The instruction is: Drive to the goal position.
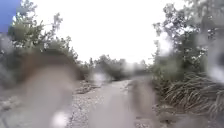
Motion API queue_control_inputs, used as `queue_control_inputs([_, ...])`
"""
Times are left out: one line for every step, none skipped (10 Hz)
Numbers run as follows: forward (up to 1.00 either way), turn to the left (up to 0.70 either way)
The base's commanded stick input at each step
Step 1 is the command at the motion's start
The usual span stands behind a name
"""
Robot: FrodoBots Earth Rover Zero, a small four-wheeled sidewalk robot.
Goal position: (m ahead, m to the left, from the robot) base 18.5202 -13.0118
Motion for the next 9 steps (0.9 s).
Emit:
queue_control_inputs([0.45,0.00])
queue_control_inputs([0.45,0.00])
queue_control_inputs([0.45,0.00])
queue_control_inputs([0.45,0.00])
queue_control_inputs([0.45,0.00])
queue_control_inputs([0.45,0.00])
queue_control_inputs([0.45,0.00])
queue_control_inputs([0.45,0.00])
queue_control_inputs([0.45,0.00])
